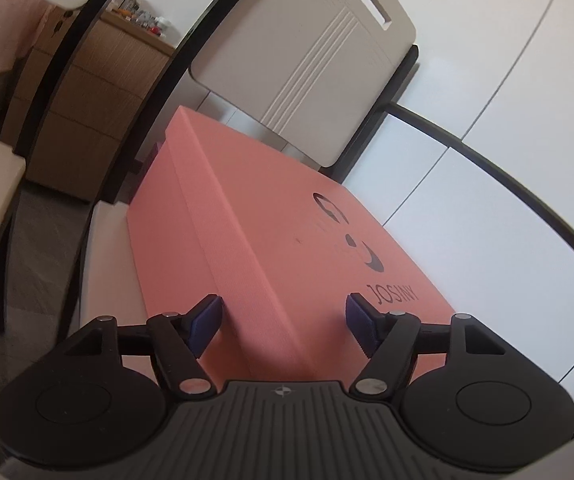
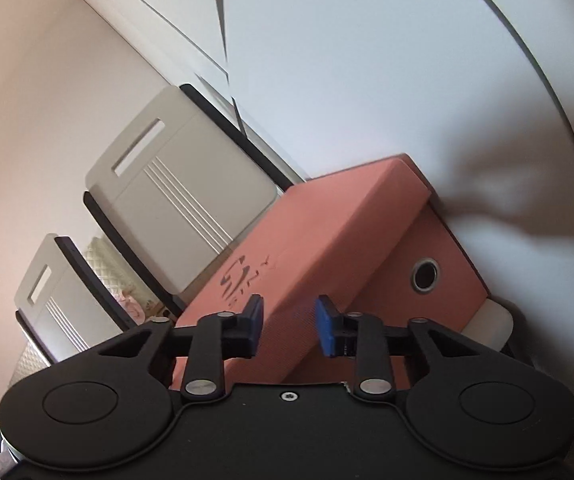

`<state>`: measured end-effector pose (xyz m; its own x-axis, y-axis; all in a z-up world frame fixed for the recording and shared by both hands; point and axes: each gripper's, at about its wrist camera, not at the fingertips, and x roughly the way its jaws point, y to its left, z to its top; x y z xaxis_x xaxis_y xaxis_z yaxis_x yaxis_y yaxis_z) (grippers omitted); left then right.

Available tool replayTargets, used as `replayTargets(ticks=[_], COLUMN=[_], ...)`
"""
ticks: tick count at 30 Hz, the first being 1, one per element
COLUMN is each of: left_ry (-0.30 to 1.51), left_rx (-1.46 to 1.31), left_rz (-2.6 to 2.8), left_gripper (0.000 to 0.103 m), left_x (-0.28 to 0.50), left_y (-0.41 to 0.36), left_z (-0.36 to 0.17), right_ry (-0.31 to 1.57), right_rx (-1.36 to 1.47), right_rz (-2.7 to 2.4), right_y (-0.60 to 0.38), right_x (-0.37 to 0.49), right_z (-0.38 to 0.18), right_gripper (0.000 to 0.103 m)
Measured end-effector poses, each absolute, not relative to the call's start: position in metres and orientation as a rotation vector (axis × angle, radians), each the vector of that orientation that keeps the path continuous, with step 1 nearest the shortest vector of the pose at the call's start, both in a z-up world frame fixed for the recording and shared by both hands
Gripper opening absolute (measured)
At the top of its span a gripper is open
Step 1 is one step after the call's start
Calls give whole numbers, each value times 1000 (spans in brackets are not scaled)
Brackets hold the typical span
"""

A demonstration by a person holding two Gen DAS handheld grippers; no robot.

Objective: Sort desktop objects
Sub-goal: 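Lower the lid onto the box and open both grippers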

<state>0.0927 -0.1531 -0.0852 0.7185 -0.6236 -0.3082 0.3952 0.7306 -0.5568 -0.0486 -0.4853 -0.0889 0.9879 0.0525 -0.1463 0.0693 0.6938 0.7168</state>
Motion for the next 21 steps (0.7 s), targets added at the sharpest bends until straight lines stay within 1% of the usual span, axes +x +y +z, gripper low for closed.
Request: replayTargets(ticks=[4, 12, 13, 15, 17, 21], left_ry=[449, 485, 489, 498, 497, 489], left_rx=[-370, -288, -283, -272, -263, -227], left_rz=[-550, -532, -532, -532, -532, -525], left_gripper=[73, 75, 76, 79, 84, 89], left_x=[87, 94, 93, 92, 90, 84], left_y=[-166, -175, -175, -174, -174, -171], left_z=[-77, -71, -70, -68, -67, -63], right_ry=[161, 207, 204, 195, 196, 202], right_rx=[803, 774, 758, 709, 672, 622], right_rz=[-7, -48, -59, -76, -80, -84], right_y=[-485, -481, -480, -475, -472, -468], right_x=[-46, -39, -40, -42, -43, -43], right_z=[-91, -91, -89, -83, -80, -75], right_gripper=[28, 30, 32, 32, 32, 32])
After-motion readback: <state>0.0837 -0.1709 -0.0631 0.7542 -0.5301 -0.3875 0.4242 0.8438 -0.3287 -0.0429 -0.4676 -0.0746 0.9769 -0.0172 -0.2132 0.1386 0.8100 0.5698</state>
